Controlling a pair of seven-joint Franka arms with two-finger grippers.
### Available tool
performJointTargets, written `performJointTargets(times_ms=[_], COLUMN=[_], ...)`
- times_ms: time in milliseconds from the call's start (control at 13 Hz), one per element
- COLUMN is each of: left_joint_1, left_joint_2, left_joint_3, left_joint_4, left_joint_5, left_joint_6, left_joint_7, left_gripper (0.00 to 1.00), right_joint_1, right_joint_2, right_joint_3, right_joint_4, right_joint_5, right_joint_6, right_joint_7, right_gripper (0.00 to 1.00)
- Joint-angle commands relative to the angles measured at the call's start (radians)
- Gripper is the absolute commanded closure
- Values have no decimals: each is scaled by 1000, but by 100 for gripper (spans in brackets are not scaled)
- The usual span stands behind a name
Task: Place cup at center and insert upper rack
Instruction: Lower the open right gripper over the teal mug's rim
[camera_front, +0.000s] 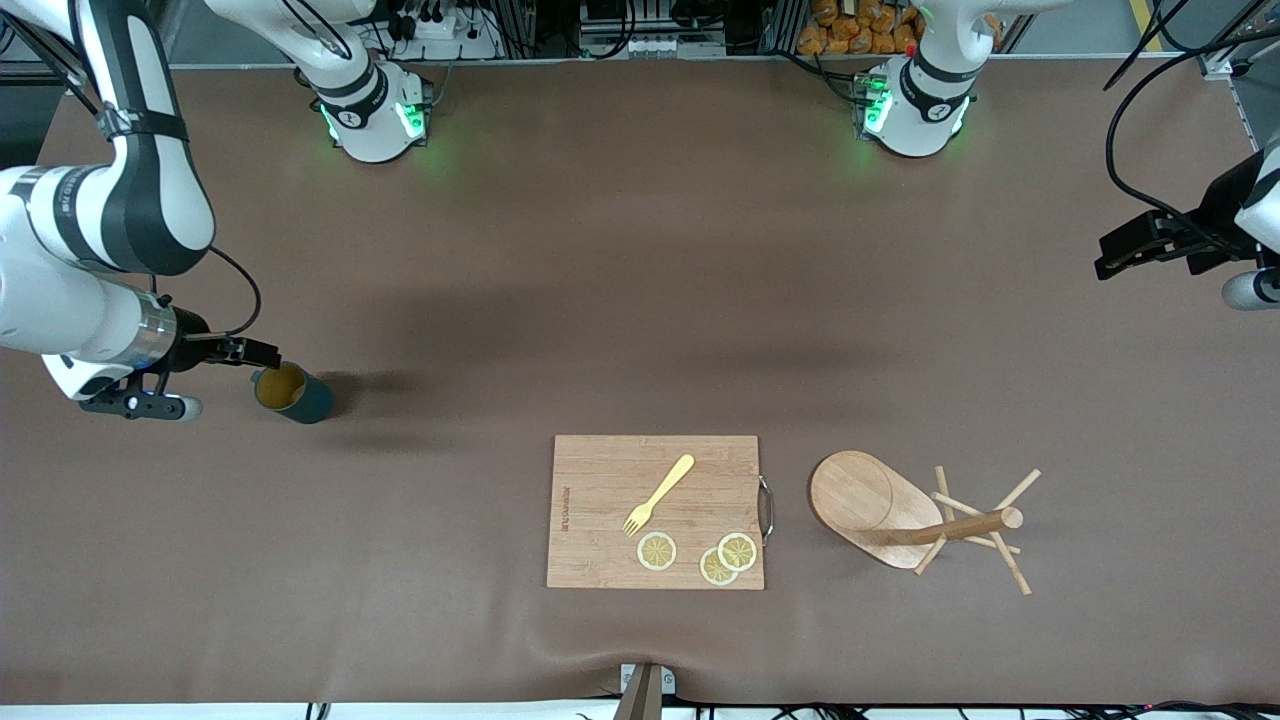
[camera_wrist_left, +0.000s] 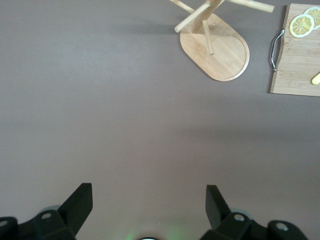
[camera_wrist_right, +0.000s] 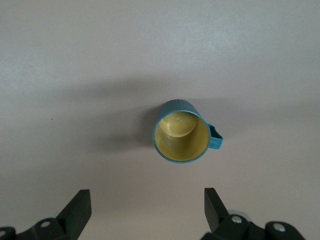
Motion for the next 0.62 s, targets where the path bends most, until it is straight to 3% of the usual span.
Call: performJointTargets(times_ms=[0,539], left_joint_1=[4,4], left_joint_2=[-6,-6], left_joint_3=[-6,-7], left_joint_4=[11,11], left_joint_5=[6,6], left_joint_6=[-17,-19], left_joint_7=[1,10], left_gripper=[0,0], right_joint_1=[12,14], right_joint_2=[-8,67], right_joint_3=[1,-1], right_joint_4=[-57,-143], right_joint_5=[14,14], right_joint_6=[67,217], right_joint_7=[46,47], right_gripper=[0,0])
